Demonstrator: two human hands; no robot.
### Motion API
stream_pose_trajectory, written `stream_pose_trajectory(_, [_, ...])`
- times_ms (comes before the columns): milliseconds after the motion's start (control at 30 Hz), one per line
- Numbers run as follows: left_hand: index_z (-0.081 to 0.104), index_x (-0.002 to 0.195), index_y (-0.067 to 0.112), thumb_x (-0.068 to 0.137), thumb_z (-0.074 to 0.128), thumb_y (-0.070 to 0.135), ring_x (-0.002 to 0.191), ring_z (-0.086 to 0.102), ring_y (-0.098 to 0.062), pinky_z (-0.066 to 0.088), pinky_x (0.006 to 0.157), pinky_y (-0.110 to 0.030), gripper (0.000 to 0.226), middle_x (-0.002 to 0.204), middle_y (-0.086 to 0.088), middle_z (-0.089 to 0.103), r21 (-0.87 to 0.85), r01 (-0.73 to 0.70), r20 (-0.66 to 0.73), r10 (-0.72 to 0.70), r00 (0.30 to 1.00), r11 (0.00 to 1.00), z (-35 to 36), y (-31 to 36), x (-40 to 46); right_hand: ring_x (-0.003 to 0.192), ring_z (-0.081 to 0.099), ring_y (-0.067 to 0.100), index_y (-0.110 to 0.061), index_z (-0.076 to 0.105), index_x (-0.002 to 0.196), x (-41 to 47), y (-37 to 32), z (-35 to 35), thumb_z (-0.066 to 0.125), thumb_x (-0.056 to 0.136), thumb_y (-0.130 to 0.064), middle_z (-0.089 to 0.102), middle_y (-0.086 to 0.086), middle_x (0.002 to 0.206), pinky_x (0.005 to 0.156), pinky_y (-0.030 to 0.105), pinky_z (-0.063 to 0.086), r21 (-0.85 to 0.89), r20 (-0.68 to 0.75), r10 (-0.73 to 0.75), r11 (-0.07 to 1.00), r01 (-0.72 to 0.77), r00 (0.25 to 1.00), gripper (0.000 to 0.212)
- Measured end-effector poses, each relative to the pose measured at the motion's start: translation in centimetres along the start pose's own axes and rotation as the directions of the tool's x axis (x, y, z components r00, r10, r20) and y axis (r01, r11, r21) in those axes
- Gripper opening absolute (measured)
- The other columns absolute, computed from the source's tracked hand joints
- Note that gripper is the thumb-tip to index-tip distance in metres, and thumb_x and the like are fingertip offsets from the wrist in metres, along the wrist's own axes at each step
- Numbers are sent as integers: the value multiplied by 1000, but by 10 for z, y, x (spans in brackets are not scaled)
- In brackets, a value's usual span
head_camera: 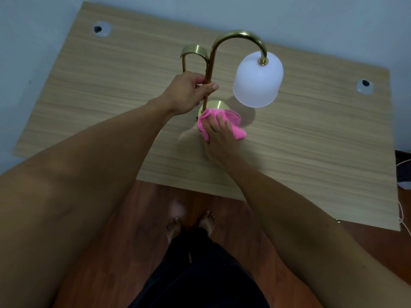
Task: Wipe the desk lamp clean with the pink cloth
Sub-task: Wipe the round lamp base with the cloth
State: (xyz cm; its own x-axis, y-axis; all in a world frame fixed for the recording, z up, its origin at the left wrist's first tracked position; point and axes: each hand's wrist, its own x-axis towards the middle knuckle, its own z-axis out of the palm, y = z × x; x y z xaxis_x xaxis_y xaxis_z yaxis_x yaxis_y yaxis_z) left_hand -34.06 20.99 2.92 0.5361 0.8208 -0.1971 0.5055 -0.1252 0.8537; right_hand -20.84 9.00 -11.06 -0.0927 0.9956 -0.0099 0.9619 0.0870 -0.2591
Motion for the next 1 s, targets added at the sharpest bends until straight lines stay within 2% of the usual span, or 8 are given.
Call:
stream_pose_trajectory(100, [73,117,14,100,64,43,92,72,-12,61,83,-30,34,103,-6,76,-15,2,-3,-2,1000,1000,-2,-2,0,155,31,37,-9,41,159,-30,24,-13,47,106,-22,36,14,166,128,54,21,-10,-8,-152,988,152,988,54])
stream_pose_trajectory(267, [75,110,18,98,66,44,90,72,-13,62,82,-32,30,102,-7,77,-32,10,-17,-11,1000,999,0,-4,2,157,24,41,-3,35,159,-6,32,-26,35,107,-26,34,22,165,128,59,15,54,-14,40,998,-39,999,57])
stream_pose_trajectory(367, [74,104,22,97,67,44,85,72,-13,61,77,-32,24,98,-7,77,-41,16,-15,-17,1000,999,0,-4,2,152,30,46,-2,41,157,-2,13,-20,52,102,-14,39,23,162,124,60,9,13,-5,-67,998,67,998,57])
stream_pose_trajectory(467, [73,101,23,97,68,43,80,69,-9,59,74,-34,21,94,-7,76,-55,18,-14,-19,1000,998,0,-5,2,156,27,38,-10,36,161,-30,26,-19,41,108,-27,33,15,167,127,59,20,73,34,-176,982,173,984,56])
stream_pose_trajectory(633, [76,108,18,97,67,44,94,74,-34,62,86,-48,30,102,-18,77,-28,40,-10,-40,999,999,-1,-2,0,161,9,33,-9,22,165,-11,47,-45,40,111,-19,17,16,172,128,46,9,138,49,24,990,-31,999,57])
stream_pose_trajectory(767, [77,107,18,98,67,43,87,75,-25,62,87,-46,29,93,-10,79,-15,44,-9,-44,999,999,0,-1,1,162,2,28,-22,14,168,46,35,-43,30,113,-32,10,6,175,127,47,-7,195,144,52,978,-80,988,58])
stream_pose_trajectory(867, [77,107,18,98,66,40,80,74,-12,63,86,-42,27,86,-1,78,-10,34,-15,-34,999,999,0,-1,1,162,6,28,-26,22,165,61,38,-48,32,111,-38,17,4,174,130,53,2,230,214,-75,973,24,974,56])
stream_pose_trajectory(1000, [76,105,18,99,66,39,90,74,-32,62,84,-49,24,95,-15,78,-8,24,-22,-24,999,1000,1,0,0,160,17,28,-19,16,167,34,46,-55,33,114,-28,19,10,173,130,51,18,258,107,5,966,-33,994,56])
